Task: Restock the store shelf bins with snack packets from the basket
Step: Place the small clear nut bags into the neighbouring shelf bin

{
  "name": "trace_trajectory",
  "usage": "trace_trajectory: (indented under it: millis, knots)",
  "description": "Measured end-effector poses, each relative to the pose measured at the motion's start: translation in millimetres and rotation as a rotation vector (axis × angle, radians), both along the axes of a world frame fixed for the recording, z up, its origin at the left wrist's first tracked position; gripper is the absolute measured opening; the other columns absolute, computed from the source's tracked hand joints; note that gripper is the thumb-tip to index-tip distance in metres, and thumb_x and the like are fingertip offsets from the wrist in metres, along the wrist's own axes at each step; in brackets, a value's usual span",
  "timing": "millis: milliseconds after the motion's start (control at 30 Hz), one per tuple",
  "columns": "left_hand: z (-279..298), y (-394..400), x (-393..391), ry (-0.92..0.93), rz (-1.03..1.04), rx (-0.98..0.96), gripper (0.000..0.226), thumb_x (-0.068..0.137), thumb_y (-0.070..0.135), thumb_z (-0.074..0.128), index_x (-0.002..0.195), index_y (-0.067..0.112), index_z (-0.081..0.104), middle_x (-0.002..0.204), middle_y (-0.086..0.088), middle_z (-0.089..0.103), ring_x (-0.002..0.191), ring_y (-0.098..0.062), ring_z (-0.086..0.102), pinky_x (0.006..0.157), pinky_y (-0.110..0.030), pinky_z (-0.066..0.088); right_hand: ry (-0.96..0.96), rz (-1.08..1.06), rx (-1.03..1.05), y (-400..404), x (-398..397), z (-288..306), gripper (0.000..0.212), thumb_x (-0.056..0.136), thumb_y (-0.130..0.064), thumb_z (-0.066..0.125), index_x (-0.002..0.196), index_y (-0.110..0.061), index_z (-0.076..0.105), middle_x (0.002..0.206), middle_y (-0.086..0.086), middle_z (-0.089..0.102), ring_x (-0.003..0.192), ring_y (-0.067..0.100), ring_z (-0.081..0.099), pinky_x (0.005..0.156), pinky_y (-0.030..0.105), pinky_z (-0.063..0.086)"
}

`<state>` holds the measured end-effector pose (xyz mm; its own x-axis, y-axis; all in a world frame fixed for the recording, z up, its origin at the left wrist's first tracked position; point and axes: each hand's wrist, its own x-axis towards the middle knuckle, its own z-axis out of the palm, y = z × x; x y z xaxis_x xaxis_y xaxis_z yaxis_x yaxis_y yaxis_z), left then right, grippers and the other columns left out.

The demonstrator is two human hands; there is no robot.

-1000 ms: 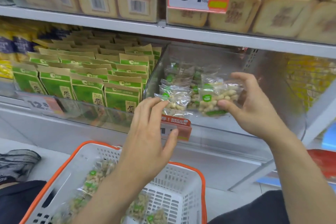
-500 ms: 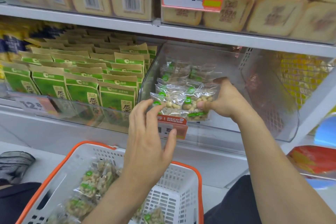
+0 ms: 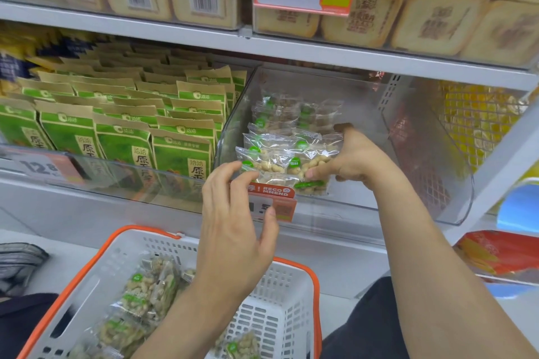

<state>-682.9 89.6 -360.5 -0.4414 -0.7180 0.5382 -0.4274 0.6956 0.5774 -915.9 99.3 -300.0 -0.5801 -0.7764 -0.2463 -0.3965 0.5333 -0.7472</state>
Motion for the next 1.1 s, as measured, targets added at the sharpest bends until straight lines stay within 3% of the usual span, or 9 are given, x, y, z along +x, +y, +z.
trace_trajectory:
  millis: [100, 267, 400, 500, 633, 733, 867, 967, 1100]
  knots:
    - [1, 0, 1, 0.003, 0.005, 0.01, 0.045, 0.088, 0.02, 0.065, 0.129, 0.012, 0.049, 0.138, -0.004, 0.036, 0.135, -0.02, 0.031, 0.11, -0.035, 0.033, -0.068, -0.015, -0.005, -1, 5, 2, 0.108, 0.055, -0.009, 0.097, 0.142, -0.02, 0.034, 0.142, 0.002, 0.04, 0.112, 0.032, 0.058, 0.077, 0.049, 0.061]
    - [1, 1, 0, 0.014, 0.014, 0.017, 0.043, 0.087, 0.025, 0.06, 0.127, 0.013, 0.049, 0.137, -0.003, 0.037, 0.135, -0.019, 0.031, 0.11, -0.03, 0.03, -0.155, -0.022, -0.083, 0, 3, 0, 0.093, 0.056, 0.0, 0.095, 0.125, -0.023, 0.038, 0.134, 0.0, 0.042, 0.108, 0.03, 0.061, 0.079, 0.049, 0.061]
    - [1, 1, 1, 0.021, 0.006, 0.011, 0.043, 0.087, 0.017, 0.067, 0.126, 0.014, 0.049, 0.136, -0.002, 0.038, 0.134, -0.018, 0.032, 0.109, -0.022, 0.026, -0.007, -0.024, 0.05, -1, 1, 1, 0.11, 0.051, -0.023, 0.1, 0.14, -0.015, 0.037, 0.136, 0.0, 0.048, 0.118, 0.027, 0.055, 0.094, 0.048, 0.056]
    - [4, 0, 5, 0.042, -0.019, 0.015, 0.044, 0.087, 0.015, 0.067, 0.127, 0.015, 0.049, 0.136, 0.002, 0.039, 0.133, -0.013, 0.033, 0.109, -0.017, 0.025, 0.017, -0.046, 0.04, 6, 1, 2, 0.116, 0.045, -0.029, 0.101, 0.141, -0.014, 0.038, 0.133, 0.002, 0.053, 0.11, 0.024, 0.059, 0.091, 0.047, 0.057]
    - [17, 5, 11, 0.25, 0.001, -0.024, 0.03, 0.086, 0.01, 0.062, 0.116, 0.011, 0.059, 0.124, 0.003, 0.049, 0.123, -0.013, 0.045, 0.104, -0.024, 0.035, 0.244, -0.096, 0.042, 27, 3, 11, 0.133, 0.045, -0.052, 0.093, 0.154, -0.014, 0.027, 0.152, 0.006, 0.045, 0.137, 0.029, 0.045, 0.108, 0.042, 0.043]
    - [21, 6, 15, 0.345, 0.029, -0.071, 0.024, 0.085, 0.003, 0.061, 0.108, 0.008, 0.06, 0.111, 0.001, 0.055, 0.108, -0.012, 0.052, 0.095, -0.019, 0.038, 0.36, -0.173, -0.275, 46, 15, 17, 0.093, 0.062, -0.053, 0.088, 0.139, -0.017, 0.05, 0.128, -0.001, 0.064, 0.119, 0.017, 0.059, 0.097, 0.033, 0.048]
    - [6, 11, 27, 0.371, 0.029, 0.02, 0.019, 0.085, 0.004, 0.061, 0.103, 0.011, 0.059, 0.096, 0.003, 0.056, 0.092, -0.003, 0.05, 0.082, -0.014, 0.038, 0.375, -0.082, -0.658, 60, 58, 21, 0.029, 0.08, -0.028, 0.084, 0.104, -0.022, 0.069, 0.093, -0.012, 0.071, 0.084, 0.004, 0.069, 0.074, 0.018, 0.056]
    - [-24, 13, 50, 0.32, 0.058, 0.116, 0.017, 0.086, 0.007, 0.061, 0.1, 0.017, 0.058, 0.09, 0.011, 0.057, 0.086, 0.001, 0.051, 0.074, -0.011, 0.038, 0.328, 0.091, -0.819, 64, 106, 17, 0.015, 0.084, -0.012, 0.078, 0.094, -0.017, 0.069, 0.086, -0.007, 0.071, 0.077, 0.009, 0.068, 0.067, 0.018, 0.053]
    - [-90, -1, 98, 0.108, 0.104, 0.307, 0.02, 0.089, 0.006, 0.066, 0.099, 0.021, 0.058, 0.089, 0.011, 0.061, 0.081, -0.004, 0.055, 0.067, -0.015, 0.041, 0.276, 0.418, -0.693, 56, 154, -19, 0.009, 0.086, -0.013, 0.075, 0.092, -0.014, 0.068, 0.085, -0.006, 0.068, 0.077, 0.009, 0.065, 0.065, 0.022, 0.053]
